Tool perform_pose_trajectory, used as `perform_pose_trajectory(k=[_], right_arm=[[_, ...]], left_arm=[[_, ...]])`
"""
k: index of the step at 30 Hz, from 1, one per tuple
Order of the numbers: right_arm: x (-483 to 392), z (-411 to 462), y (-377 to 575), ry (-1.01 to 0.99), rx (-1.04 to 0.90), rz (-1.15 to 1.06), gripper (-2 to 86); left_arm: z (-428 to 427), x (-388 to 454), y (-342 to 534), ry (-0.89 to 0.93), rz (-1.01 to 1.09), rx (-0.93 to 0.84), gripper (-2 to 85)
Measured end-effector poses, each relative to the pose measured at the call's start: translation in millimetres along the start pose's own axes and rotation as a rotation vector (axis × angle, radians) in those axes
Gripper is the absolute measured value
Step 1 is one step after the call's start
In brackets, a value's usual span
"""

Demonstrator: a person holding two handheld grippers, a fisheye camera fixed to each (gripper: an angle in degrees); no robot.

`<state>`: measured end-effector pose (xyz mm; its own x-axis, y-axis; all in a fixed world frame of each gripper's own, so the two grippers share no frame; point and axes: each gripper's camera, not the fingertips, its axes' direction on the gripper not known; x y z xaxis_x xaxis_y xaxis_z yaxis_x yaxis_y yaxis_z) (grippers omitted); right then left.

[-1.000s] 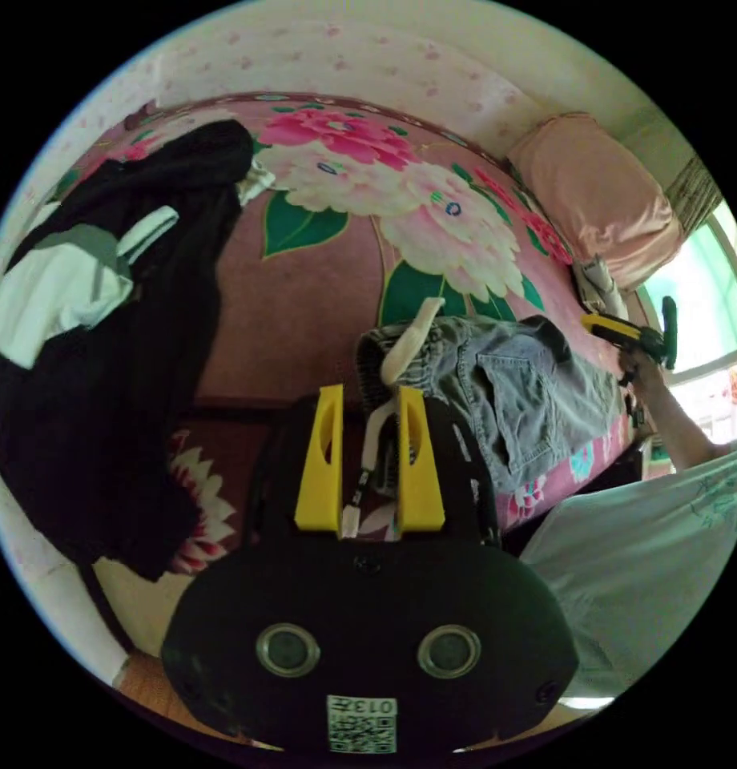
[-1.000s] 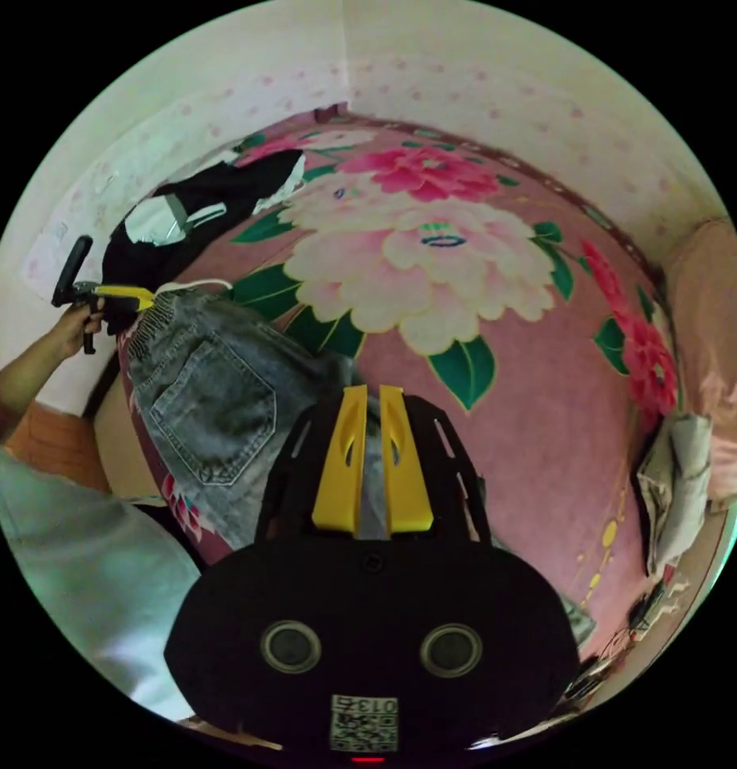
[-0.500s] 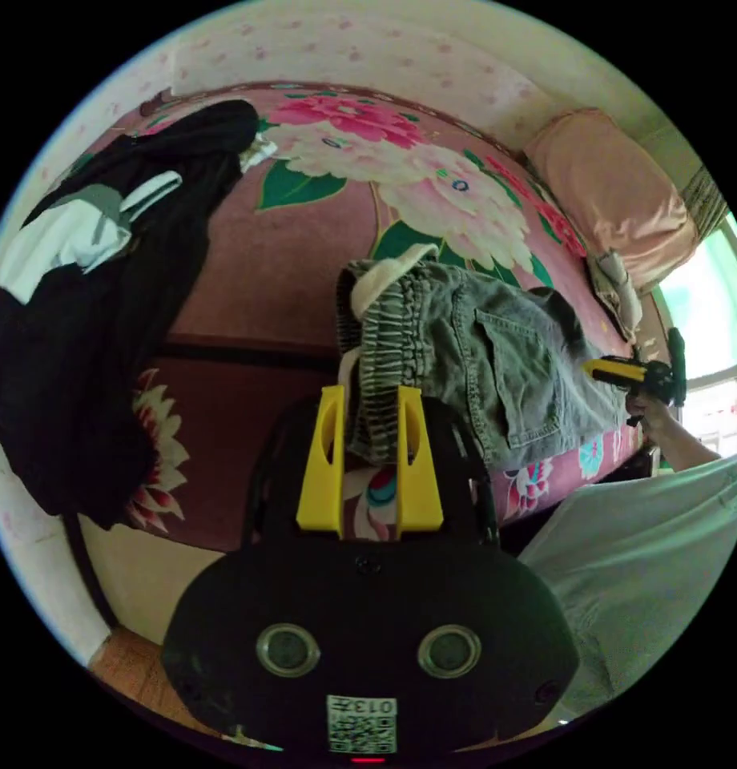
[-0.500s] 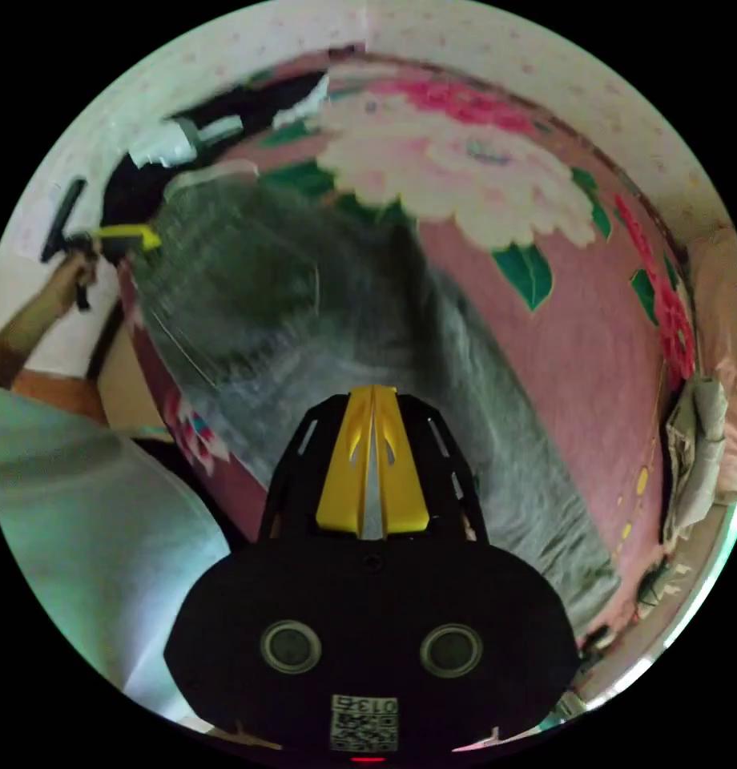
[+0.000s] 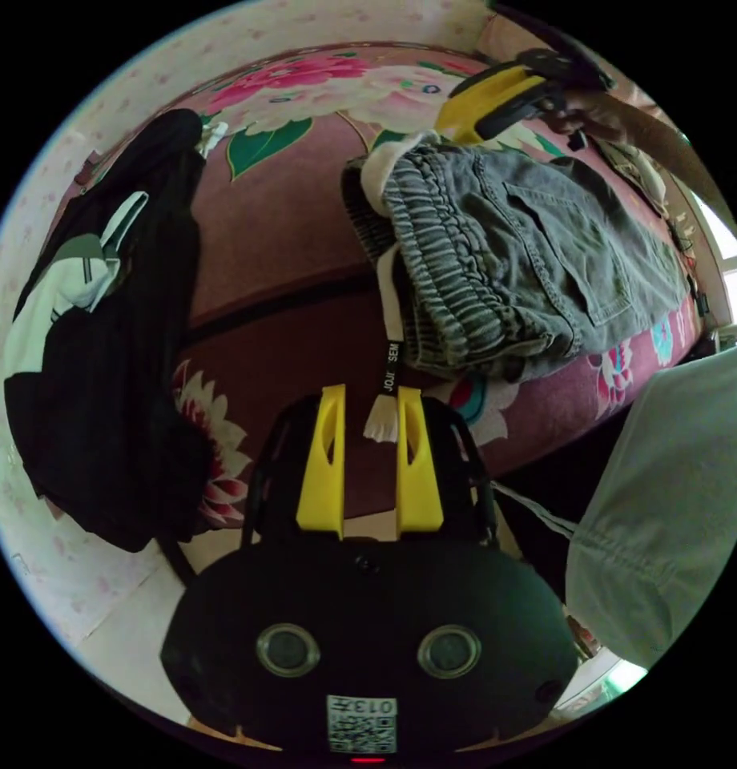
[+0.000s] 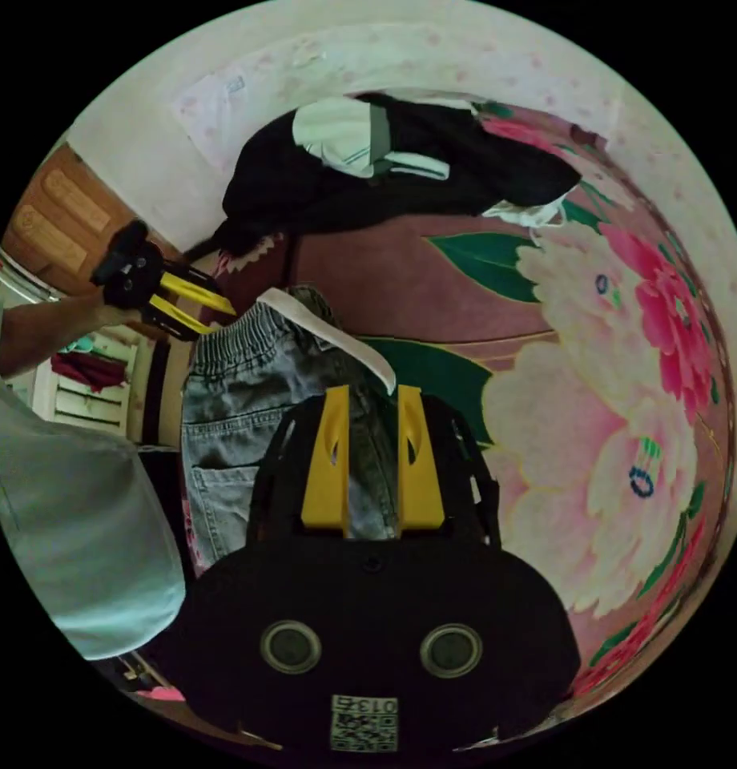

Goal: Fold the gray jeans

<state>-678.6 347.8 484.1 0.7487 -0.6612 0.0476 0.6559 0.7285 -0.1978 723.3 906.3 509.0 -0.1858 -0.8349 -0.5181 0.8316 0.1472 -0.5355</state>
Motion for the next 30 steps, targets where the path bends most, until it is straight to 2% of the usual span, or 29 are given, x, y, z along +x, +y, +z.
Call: perform_pose_trajectory(k=[3,7,10,12,15,17,22,25,27,28,30], right_arm=[[15.7,23.8,-18.8,-0.080,-0.110,0.010,3.6],[36.5,15.5,-24.7,-0.158,-0.081,0.162,0.8],[25.4,-26.2,-24.1,-0.105,0.054,0.108,0.3],[8.7,-69.5,-16.6,-0.089,0.157,0.052,0.1],[-22.7,-118.3,9.9,-0.079,0.246,0.007,0.1],[-45.5,-137.3,35.5,-0.048,0.254,0.008,0.0],[-101.8,-141.3,125.9,0.087,0.129,0.135,0.1],[-114.7,-105.2,181.7,0.076,0.068,0.270,0.3],[-114.3,-70.8,223.0,0.007,-0.115,0.359,0.2],[-115.2,-68.8,234.2,-0.014,-0.135,0.382,0.1],[-126.0,-88.6,285.1,0.025,-0.083,0.492,-0.1]], left_arm=[[-9.6,12.2,-12.9,-0.004,0.040,-0.044,1.4],[-34.7,8.4,-15.3,-0.017,-0.031,-0.005,0.2],[-87.6,-16.4,2.9,0.034,-0.181,0.165,-0.1],[-143.6,-29.5,19.8,0.075,-0.253,0.341,-0.1],[-210.9,-17.1,25.9,0.219,-0.190,0.557,-0.1],[-235.8,14.5,14.4,0.272,-0.092,0.599,0.1],[-225.0,146.4,-48.2,0.367,0.151,0.513,1.2],[-165.8,222.9,-101.5,0.324,0.209,0.306,3.3],[-128.1,267.3,-129.4,0.430,0.312,0.076,4.3],[-127.9,274.3,-131.0,0.441,0.329,0.048,3.7],[-155.4,287.4,-126.2,0.459,0.365,0.101,1.9]])
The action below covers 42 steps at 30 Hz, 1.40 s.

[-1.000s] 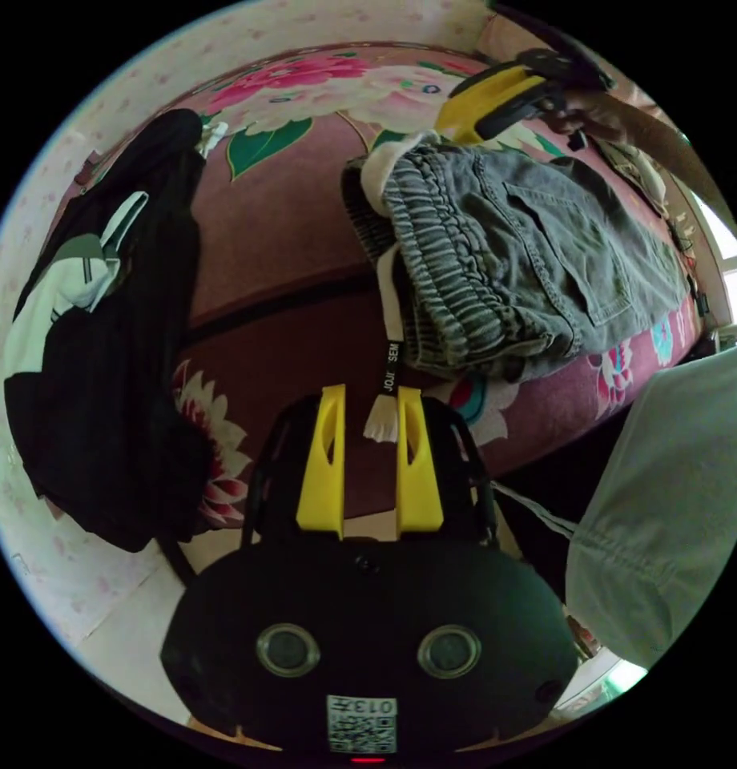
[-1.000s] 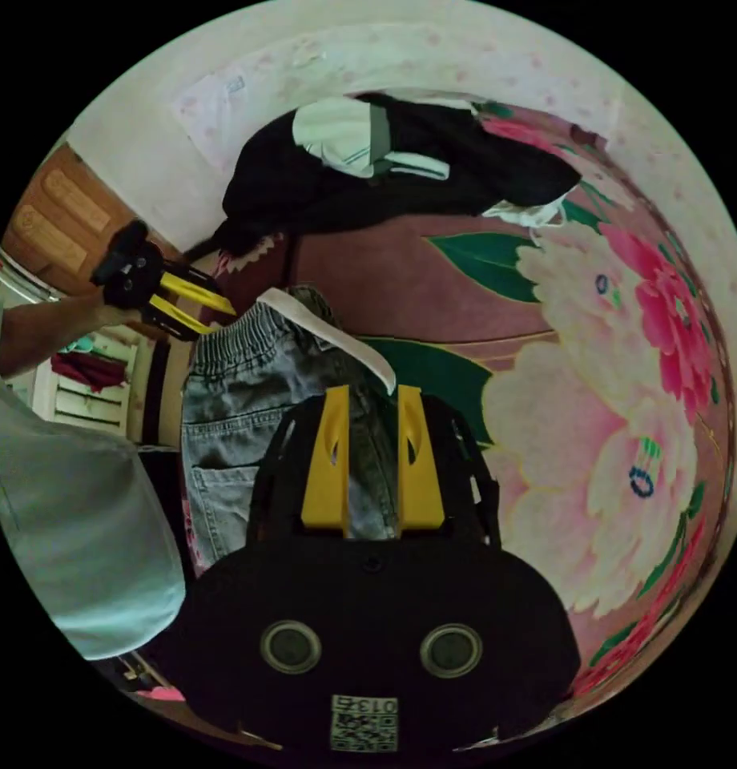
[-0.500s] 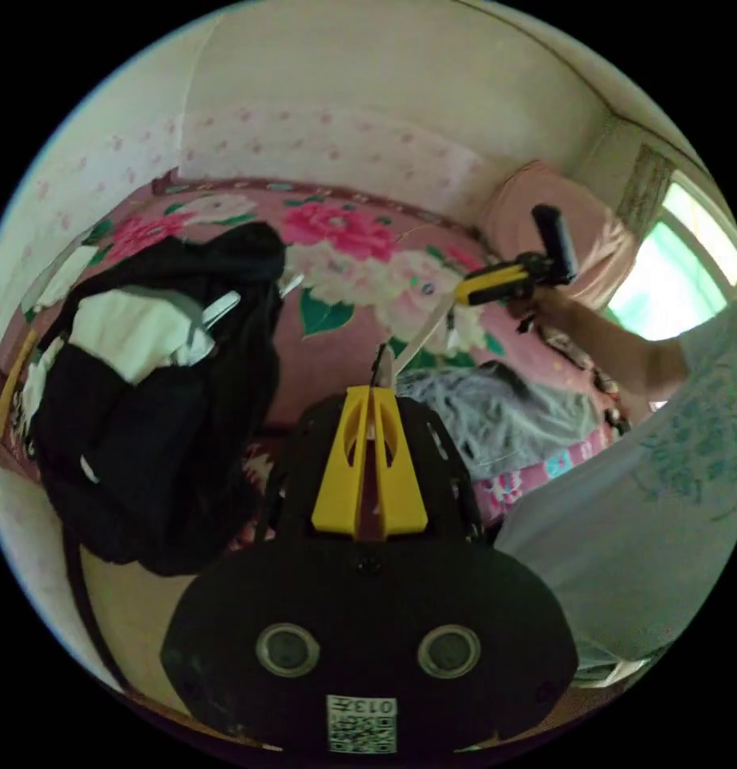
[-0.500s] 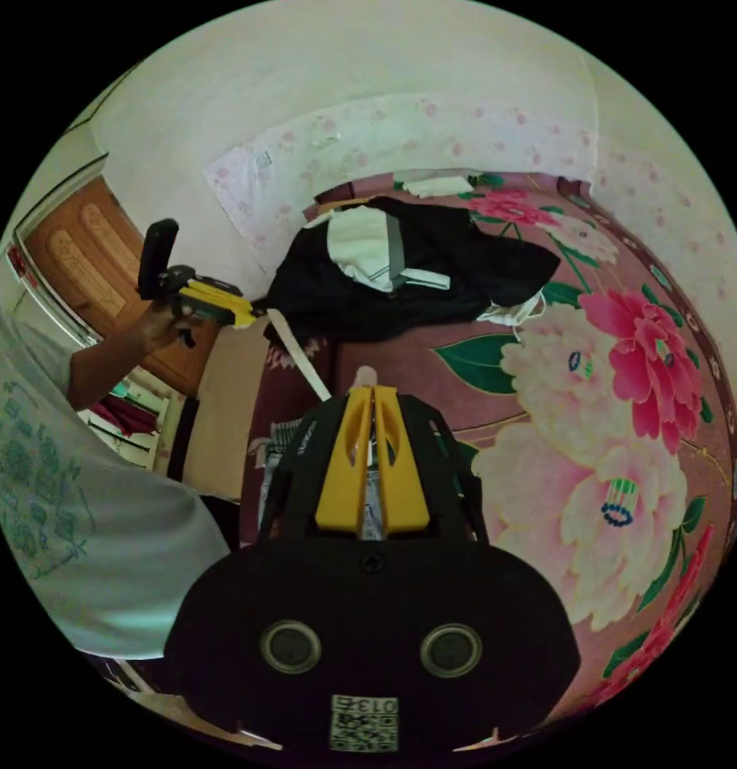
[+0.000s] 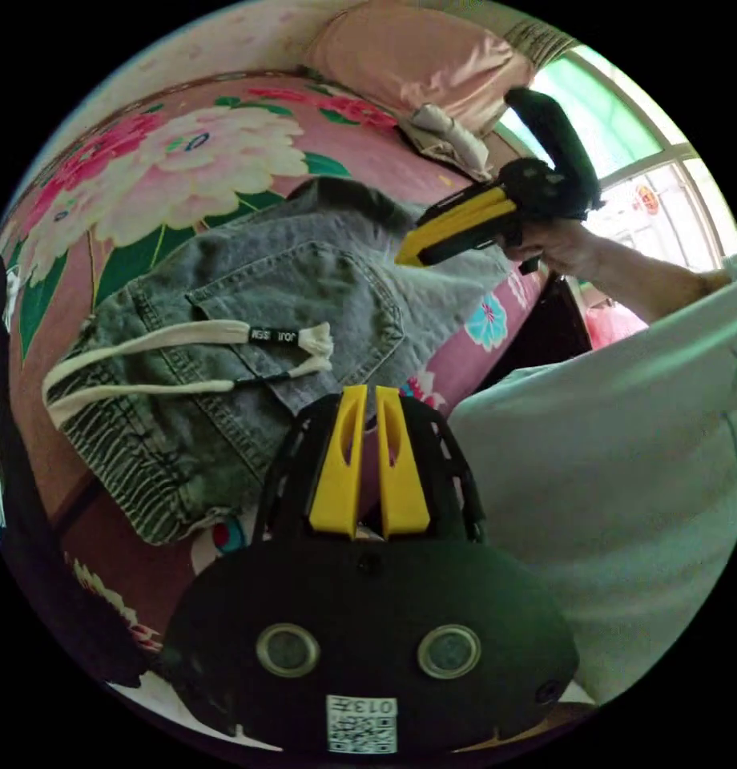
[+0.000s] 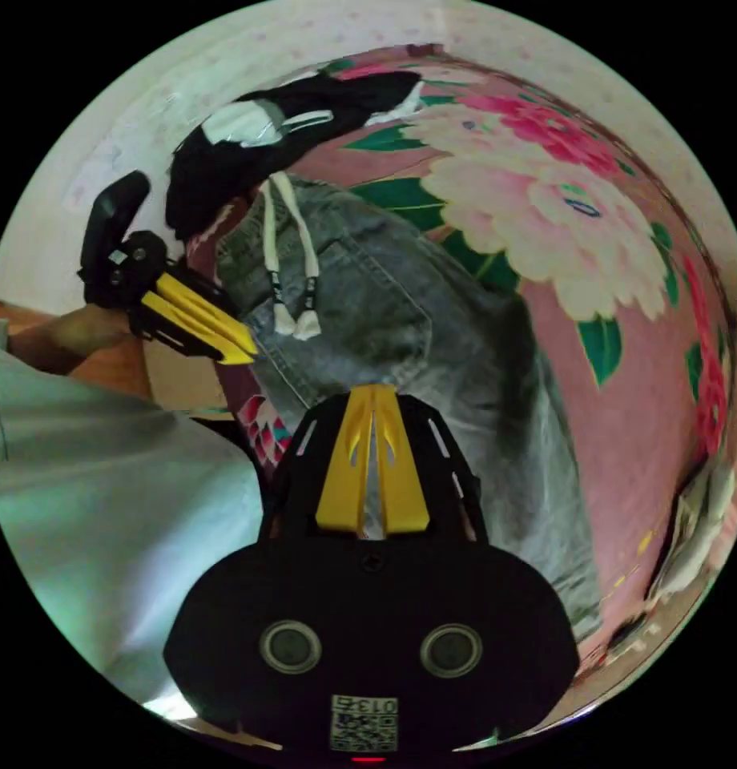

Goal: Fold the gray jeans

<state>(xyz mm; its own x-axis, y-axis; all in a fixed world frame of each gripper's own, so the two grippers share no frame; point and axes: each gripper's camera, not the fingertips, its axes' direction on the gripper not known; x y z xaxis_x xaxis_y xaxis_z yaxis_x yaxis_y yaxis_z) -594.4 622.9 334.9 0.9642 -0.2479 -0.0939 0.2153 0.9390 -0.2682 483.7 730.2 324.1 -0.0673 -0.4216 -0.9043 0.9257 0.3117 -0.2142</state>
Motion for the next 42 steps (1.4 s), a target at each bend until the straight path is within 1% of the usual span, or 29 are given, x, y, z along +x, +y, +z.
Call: perform_pose_trajectory(k=[2,4,5,6,7,8,9,10,11,13,16,18,19,20,21,22,24,25,26,29,31,33,34,35,36,38,40,41,42], right_arm=[[14.2,-11.0,42.1,0.053,0.023,0.103,-0.1],[28.9,-17.9,84.9,0.100,0.039,0.214,-0.1],[36.8,-22.6,112.5,0.150,0.053,0.294,-0.1],[42.6,-27.5,138.0,0.199,0.073,0.357,0.0],[44.8,-29.6,150.0,0.223,0.085,0.385,0.0],[48.8,-32.6,172.6,0.273,0.100,0.434,0.0],[52.4,-34.2,191.7,0.326,0.101,0.463,0.0],[54.3,-34.4,200.5,0.354,0.099,0.471,0.0],[59.3,-33.3,217.1,0.409,0.084,0.484,0.0],[70.8,-29.0,242.3,0.475,0.048,0.514,0.0],[100.7,-13.8,290.8,0.449,-0.060,0.565,0.0],[117.7,-24.8,334.5,0.347,0.011,0.582,0.0],[123.2,-28.3,344.3,0.330,-0.010,0.598,0.0],[130.9,-40.5,366.6,0.340,-0.014,0.634,0.1],[135.1,-60.3,395.5,0.396,0.051,0.684,0.1],[138.2,-70.5,412.0,0.416,0.082,0.717,0.2],[159.7,-103.0,487.2,0.467,0.137,0.874,0.5],[165.9,-109.2,507.1,0.475,0.149,0.908,0.7],[179.0,-119.4,546.8,0.488,0.170,0.979,1.0],[215.8,-134.8,638.1,0.476,0.185,1.130,3.5],[236.4,-140.6,685.9,0.458,0.210,1.206,6.9],[262.6,-142.2,743.6,0.387,0.239,1.317,9.3],[267.6,-141.8,756.4,0.364,0.255,1.336,9.4],[276.5,-140.3,780.2,0.322,0.290,1.373,9.7],[284.4,-137.9,800.6,0.280,0.318,1.405,9.2],[294.7,-134.2,823.4,0.206,0.365,1.411,7.0],[301.4,-134.0,836.5,0.121,0.414,1.384,4.2],[300.7,-140.5,834.4,0.121,0.418,1.304,3.0],[292.3,-150.5,823.0,0.267,0.342,1.213,2.3]], left_arm=[[-24.4,13.7,-6.4,0.015,0.010,0.091,1.2],[-46.1,25.3,-19.8,-0.064,0.000,0.191,0.8],[-53.2,33.1,-33.3,-0.164,-0.004,0.235,0.5],[-51.6,41.7,-51.9,-0.268,0.014,0.239,0.3],[-47.4,46.1,-62.6,-0.322,0.027,0.222,0.2],[-33.3,54.5,-85.2,-0.427,0.051,0.159,0.0],[-13.0,63.0,-106.4,-0.523,0.088,0.068,-0.1],[-0.4,66.8,-115.5,-0.570,0.112,0.013,-0.2],[26.3,72.2,-129.4,-0.640,0.153,-0.116,-0.2],[33.5,92.0,-135.8,-0.721,0.224,-0.078,-0.3],[30.3,112.5,-153.8,-0.736,0.156,-0.088,-0.4],[27.5,126.8,-177.1,-0.719,0.076,-0.112,-0.4],[26.0,129.7,-184.7,-0.710,0.040,-0.123,-0.4],[21.8,134.9,-201.5,-0.699,-0.056,-0.163,-0.4],[14.2,148.2,-220.2,-0.665,-0.085,-0.170,-0.4],[8.6,159.8,-230.2,-0.641,-0.071,-0.141,-0.4],[-5.9,228.1,-276.5,-0.589,0.068,0.055,-0.3],[-2.4,246.6,-291.2,-0.581,0.112,0.072,-0.3],[13.9,282.9,-323.4,-0.559,0.208,0.066,-0.3],[77.2,364.5,-405.0,-0.472,0.391,-0.007,-0.3],[117.0,400.7,-447.1,-0.461,0.443,-0.091,-0.3],[170.3,420.2,-479.3,-0.549,0.437,-0.313,-0.4],[176.1,422.7,-480.9,-0.567,0.438,-0.323,-0.4],[172.8,429.4,-479.7,-0.588,0.457,-0.266,-0.4],[171.3,433.1,-480.6,-0.609,0.455,-0.258,-0.4],[171.7,435.5,-487.5,-0.676,0.411,-0.351,-0.4],[169.7,434.8,-498.3,-0.699,0.329,-0.425,-0.4],[166.8,436.2,-509.6,-0.708,0.275,-0.466,-0.4],[162.2,445.4,-524.1,-0.707,0.274,-0.458,-0.4]])
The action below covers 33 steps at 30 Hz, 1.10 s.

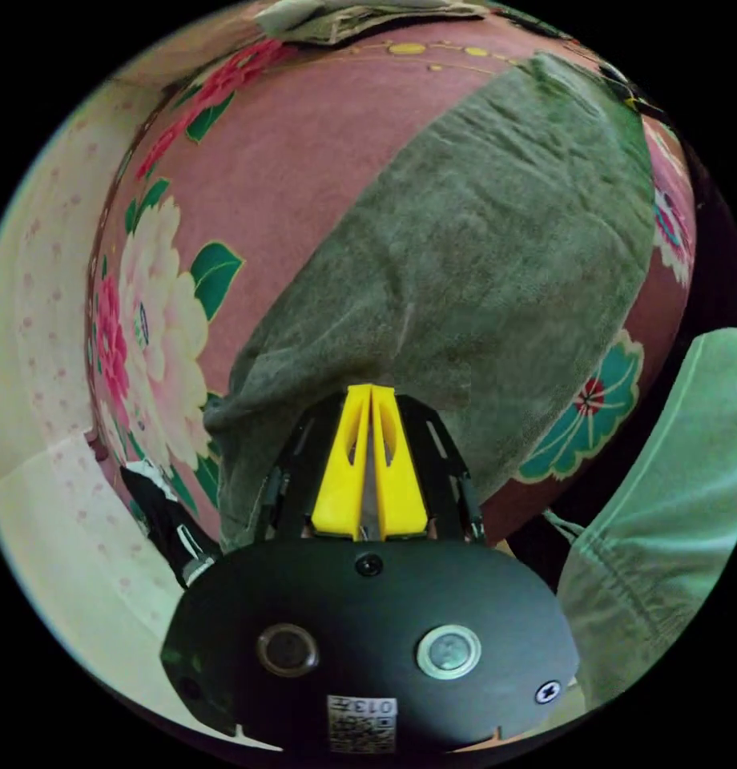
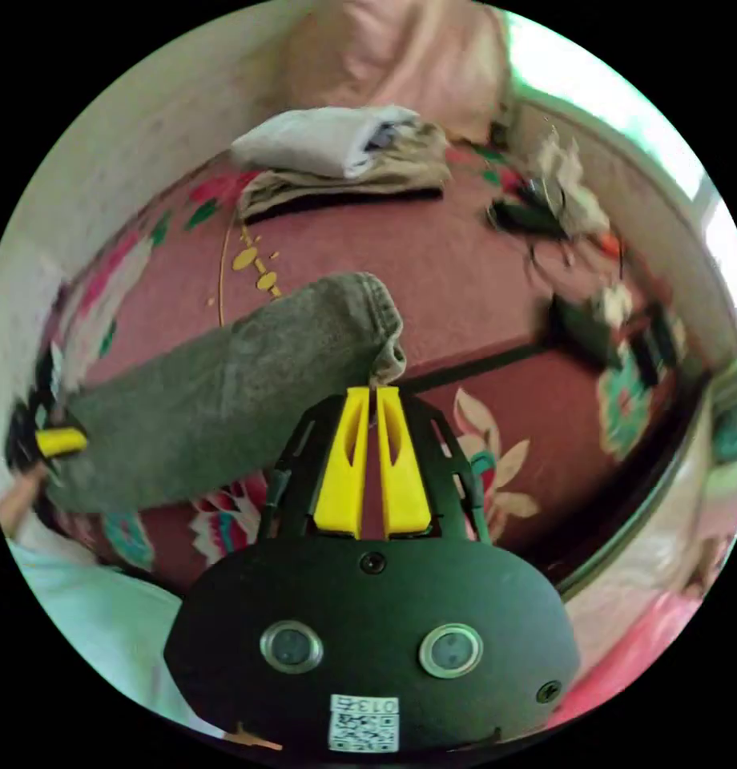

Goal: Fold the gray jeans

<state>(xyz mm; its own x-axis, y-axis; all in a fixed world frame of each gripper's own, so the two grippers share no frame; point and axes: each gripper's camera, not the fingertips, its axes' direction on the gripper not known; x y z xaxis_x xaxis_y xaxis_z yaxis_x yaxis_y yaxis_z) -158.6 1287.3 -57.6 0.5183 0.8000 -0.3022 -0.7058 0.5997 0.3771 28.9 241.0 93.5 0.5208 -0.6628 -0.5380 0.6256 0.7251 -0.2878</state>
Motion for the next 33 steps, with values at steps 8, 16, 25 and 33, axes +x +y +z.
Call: perform_pose_trajectory(k=[8,16,25,33], right_arm=[[-62.9,-41.5,32.8,0.121,0.264,-0.464,1.4],[45.6,4.2,-0.6,-0.165,-0.031,0.106,0.7],[3.1,-6.4,-30.6,0.078,0.038,-0.082,0.3],[-135.9,72.2,-54.3,0.143,0.048,-0.404,0.3]], left_arm=[[-98.5,48.5,-152.5,-0.038,0.252,0.317,-0.4],[-113.6,101.9,-260.8,-0.074,0.473,0.267,-0.4],[-46.1,26.2,-101.9,-0.132,0.139,0.201,-0.4],[88.2,-88.1,160.1,-0.217,-0.565,-0.137,-0.4]])
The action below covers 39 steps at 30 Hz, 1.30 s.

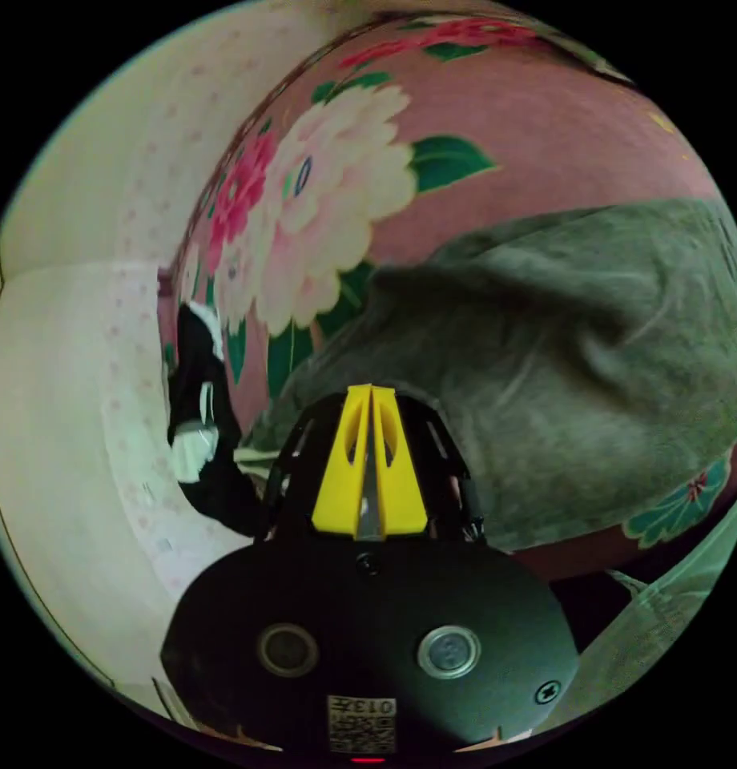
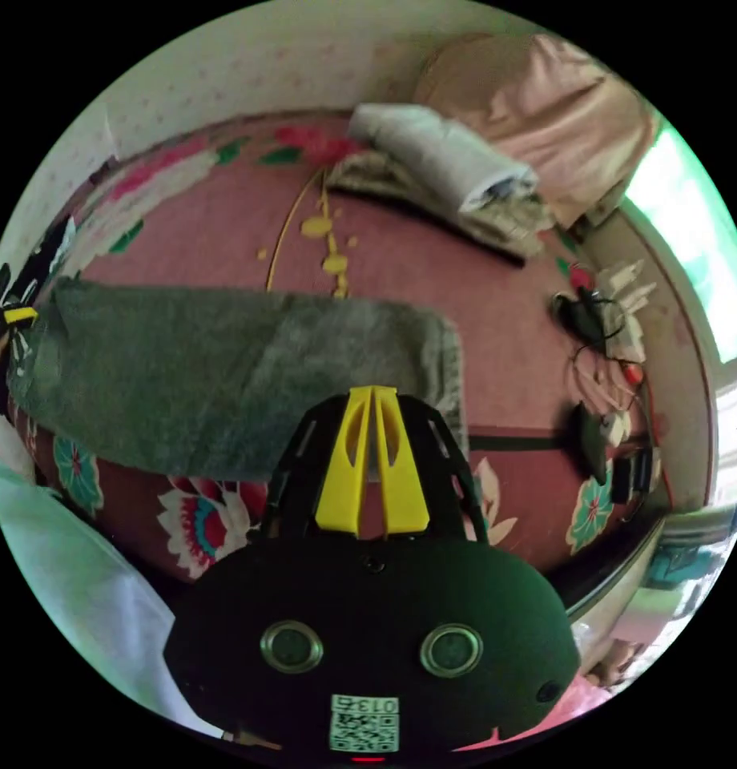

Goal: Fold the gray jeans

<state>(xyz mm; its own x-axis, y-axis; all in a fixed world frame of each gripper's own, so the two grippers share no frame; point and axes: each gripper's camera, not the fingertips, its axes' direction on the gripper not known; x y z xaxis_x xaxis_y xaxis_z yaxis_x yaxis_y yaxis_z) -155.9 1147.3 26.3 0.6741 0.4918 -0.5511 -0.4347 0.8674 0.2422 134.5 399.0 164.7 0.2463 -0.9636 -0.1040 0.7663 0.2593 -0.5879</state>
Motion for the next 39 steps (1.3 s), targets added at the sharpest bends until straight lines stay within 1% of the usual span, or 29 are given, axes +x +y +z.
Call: perform_pose_trajectory(k=[2,3,4,5,6,7,9,10,11,12,13,15,16,17,20,22,24,25,26,27,29,30,31,32,33,34,35,37,39], right_arm=[[-21.6,35.9,-14.9,-0.052,-0.171,-0.011,0.2],[-29.0,33.8,-20.8,-0.032,-0.101,0.029,0.2],[-33.2,38.2,-25.5,-0.035,-0.133,0.030,0.2],[-42.3,42.0,-36.7,-0.034,-0.164,0.031,0.3],[-53.3,43.8,-50.1,0.015,-0.223,0.040,0.4],[-60.3,41.5,-57.2,0.037,-0.225,0.035,0.5],[-102.6,14.1,-88.1,-0.025,-0.050,-0.016,1.3],[-117.7,9.3,-97.6,-0.064,-0.023,-0.045,1.6],[-153.9,3.3,-118.5,-0.161,0.008,-0.124,2.4],[-197.2,-1.3,-139.5,-0.276,0.047,-0.229,3.5],[-220.4,-3.0,-149.6,-0.325,0.065,-0.272,3.9],[-322.8,-6.4,-184.1,-0.422,0.158,-0.464,6.1],[-348.9,-5.9,-191.4,-0.434,0.180,-0.515,6.7],[-400.3,-2.4,-207.0,-0.466,0.201,-0.595,7.1],[-512.0,18.7,-241.1,-0.563,0.150,-0.765,6.1],[-569.2,40.5,-254.6,-0.537,0.097,-0.863,3.7],[-626.9,79.9,-268.4,-0.415,-0.048,-0.957,1.9],[-630.6,80.4,-275.7,-0.450,-0.033,-0.940,1.8],[-634.5,87.1,-297.0,-0.507,-0.117,-0.862,1.8],[-630.7,93.7,-318.6,-0.629,-0.219,-0.755,2.0],[-619.6,94.0,-339.0,-0.790,-0.269,-0.642,3.1],[-616.6,86.0,-346.1,-0.794,-0.235,-0.602,4.6],[-617.3,79.2,-349.0,-0.780,-0.200,-0.589,5.8],[-624.9,62.8,-354.7,-0.757,-0.111,-0.573,8.3],[-643.6,44.8,-359.3,-0.737,-0.010,-0.580,8.9],[-657.3,36.8,-360.7,-0.732,0.031,-0.605,9.2],[-693.5,23.6,-362.2,-0.734,0.087,-0.703,9.4],[-760.2,14.1,-363.4,-0.740,0.095,-0.875,9.7],[-851.2,12.1,-364.8,-0.798,0.054,-1.067,10.1]], left_arm=[[52.8,-30.1,25.8,0.047,-0.074,-0.113,-0.4],[91.9,-46.2,41.2,0.129,-0.096,-0.220,-0.4],[110.6,-53.4,49.2,0.177,-0.103,-0.271,-0.4],[122.4,-74.5,66.0,0.257,-0.158,-0.195,-0.4],[139.4,-96.6,82.0,0.350,-0.242,-0.172,-0.5],[148.0,-108.3,90.9,0.413,-0.288,-0.161,-0.5],[183.1,-147.2,135.2,0.574,-0.432,-0.089,-0.5],[191.2,-155.9,147.4,0.570,-0.470,-0.082,-0.5],[205.8,-171.4,168.3,0.560,-0.519,-0.067,-0.6],[220.6,-182.5,183.1,0.583,-0.514,-0.044,-0.6],[227.2,-186.5,188.9,0.578,-0.497,-0.035,-0.6],[249.5,-200.2,204.2,0.566,-0.422,-0.024,-0.6],[253.5,-204.8,208.8,0.518,-0.434,-0.032,-0.6],[259.3,-217.3,222.1,0.427,-0.445,-0.010,-0.6],[299.0,-248.3,256.9,0.616,-0.482,0.027,-0.5],[311.5,-256.2,271.9,0.635,-0.434,0.058,-0.4],[318.6,-262.6,296.1,0.625,-0.394,0.115,-0.1],[317.7,-265.2,305.0,0.612,-0.397,0.139,0.0],[314.8,-271.6,326.6,0.582,-0.419,0.190,0.4],[312.0,-279.1,352.6,0.519,-0.456,0.223,1.0],[312.6,-290.2,397.9,0.395,-0.555,0.242,3.2],[319.7,-295.5,429.0,0.355,-0.623,0.254,6.0],[325.7,-297.5,443.1,0.352,-0.651,0.252,7.3],[342.2,-299.9,466.3,0.381,-0.689,0.218,10.0],[361.8,-300.1,483.9,0.445,-0.704,0.179,10.8],[371.7,-299.6,491.3,0.480,-0.713,0.158,11.2],[388.4,-299.7,505.9,0.537,-0.759,0.151,11.4],[407.6,-306.1,527.0,0.617,-0.860,0.201,11.8],[429.9,-321.2,544.6,0.725,-0.932,0.220,12.2]])
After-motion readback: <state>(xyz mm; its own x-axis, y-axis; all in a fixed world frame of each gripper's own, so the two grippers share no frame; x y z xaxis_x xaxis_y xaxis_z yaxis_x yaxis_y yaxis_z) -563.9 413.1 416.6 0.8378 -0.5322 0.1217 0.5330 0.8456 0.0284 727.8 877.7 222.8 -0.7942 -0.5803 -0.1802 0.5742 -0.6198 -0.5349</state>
